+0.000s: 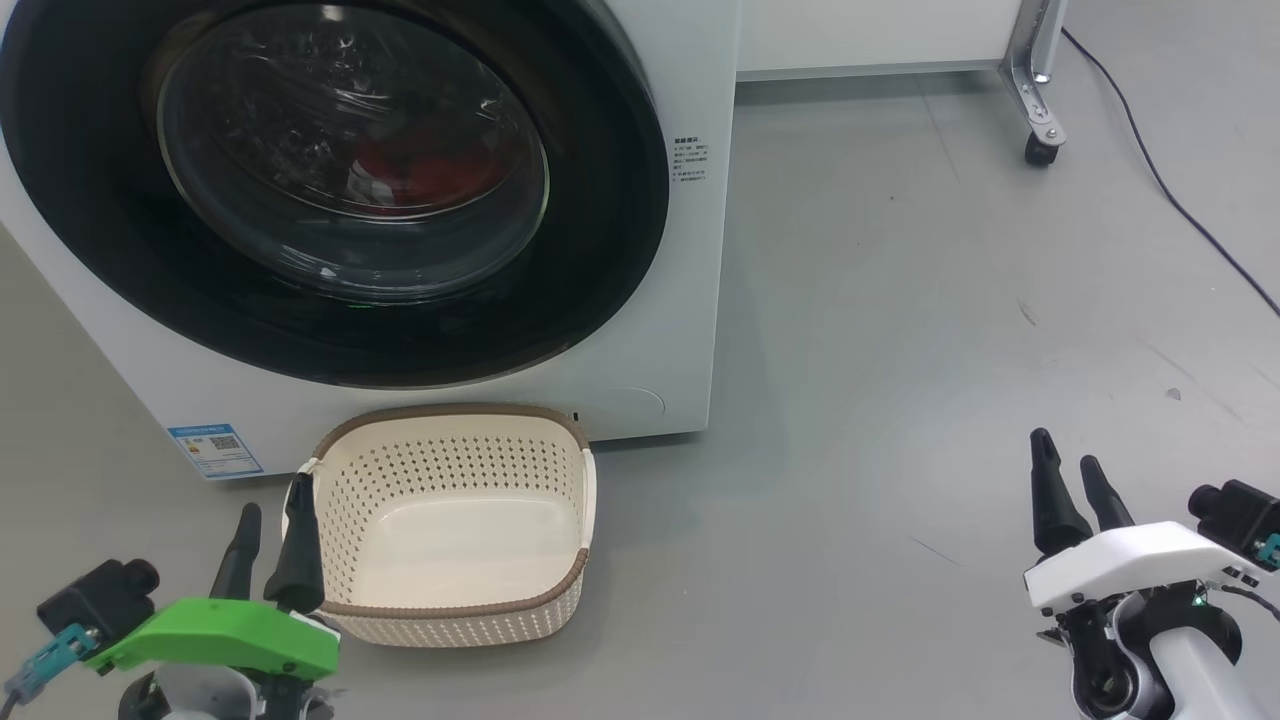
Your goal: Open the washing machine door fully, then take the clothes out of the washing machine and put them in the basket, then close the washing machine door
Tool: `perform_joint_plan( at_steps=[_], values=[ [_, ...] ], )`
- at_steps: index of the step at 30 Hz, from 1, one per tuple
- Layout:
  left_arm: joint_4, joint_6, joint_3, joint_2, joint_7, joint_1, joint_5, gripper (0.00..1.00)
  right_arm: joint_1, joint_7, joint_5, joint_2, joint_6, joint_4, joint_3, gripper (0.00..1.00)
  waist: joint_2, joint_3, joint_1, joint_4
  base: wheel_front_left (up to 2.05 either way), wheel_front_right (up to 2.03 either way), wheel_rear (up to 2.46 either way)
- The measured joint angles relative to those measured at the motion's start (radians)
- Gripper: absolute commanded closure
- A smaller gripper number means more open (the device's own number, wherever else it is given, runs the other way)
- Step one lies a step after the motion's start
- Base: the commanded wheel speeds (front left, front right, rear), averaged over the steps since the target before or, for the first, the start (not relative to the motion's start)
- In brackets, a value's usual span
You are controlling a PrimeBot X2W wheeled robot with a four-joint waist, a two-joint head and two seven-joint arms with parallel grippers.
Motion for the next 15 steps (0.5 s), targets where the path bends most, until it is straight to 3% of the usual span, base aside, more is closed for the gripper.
perform_joint_plan(
  at_steps=[15],
  values=[
    [-0.001, 0.034, -0.086, -0.001, -0.047, -0.004, 0.246, 0.00, -0.004, -0.045, -0.245, -0.006, -0.056, -0.002, 0.093, 0.00, 0.0000, -0.005, 0.0000, 0.004, 0.00, 0.00, 0.00]
  ],
)
